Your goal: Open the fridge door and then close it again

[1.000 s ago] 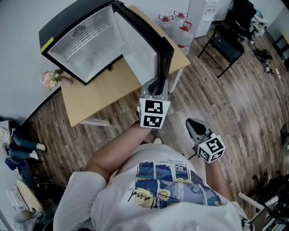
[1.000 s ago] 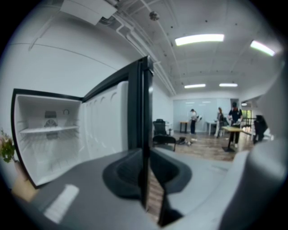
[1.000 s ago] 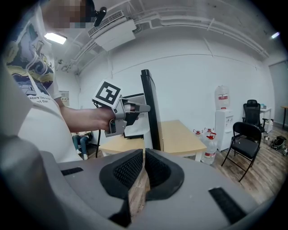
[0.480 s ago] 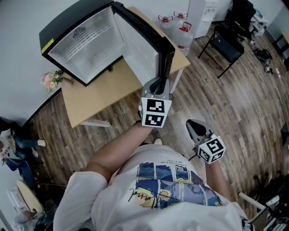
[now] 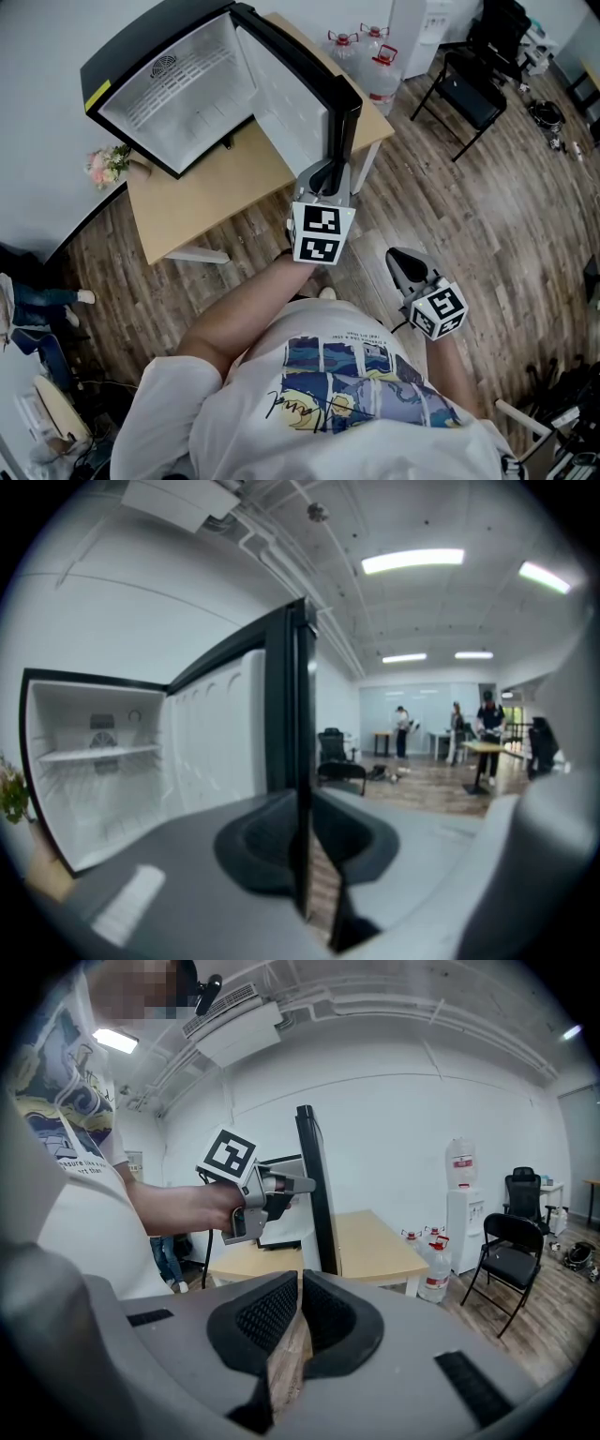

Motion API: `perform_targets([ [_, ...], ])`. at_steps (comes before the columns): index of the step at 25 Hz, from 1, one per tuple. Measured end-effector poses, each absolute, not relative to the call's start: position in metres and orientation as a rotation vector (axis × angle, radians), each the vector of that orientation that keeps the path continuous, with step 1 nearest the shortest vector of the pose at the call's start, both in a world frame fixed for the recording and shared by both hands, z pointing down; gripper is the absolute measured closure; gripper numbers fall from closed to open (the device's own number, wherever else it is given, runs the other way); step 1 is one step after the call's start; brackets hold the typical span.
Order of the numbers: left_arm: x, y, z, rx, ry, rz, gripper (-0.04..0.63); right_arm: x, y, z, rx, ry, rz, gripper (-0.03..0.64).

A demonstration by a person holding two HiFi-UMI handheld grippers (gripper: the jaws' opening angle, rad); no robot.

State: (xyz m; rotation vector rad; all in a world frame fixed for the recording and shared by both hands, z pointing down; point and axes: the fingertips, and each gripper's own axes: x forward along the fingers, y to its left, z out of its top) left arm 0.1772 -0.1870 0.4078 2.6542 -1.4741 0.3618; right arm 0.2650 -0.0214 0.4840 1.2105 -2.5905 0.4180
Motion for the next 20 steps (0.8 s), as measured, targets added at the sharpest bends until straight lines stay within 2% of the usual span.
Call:
perform_targets([
  [20,0.1780,-0.1876,0.4078,2.662,-1.473,0.366,0.535,0.2634,-0.0254,0.4845,1.212,-2.600,0.422,0.594],
])
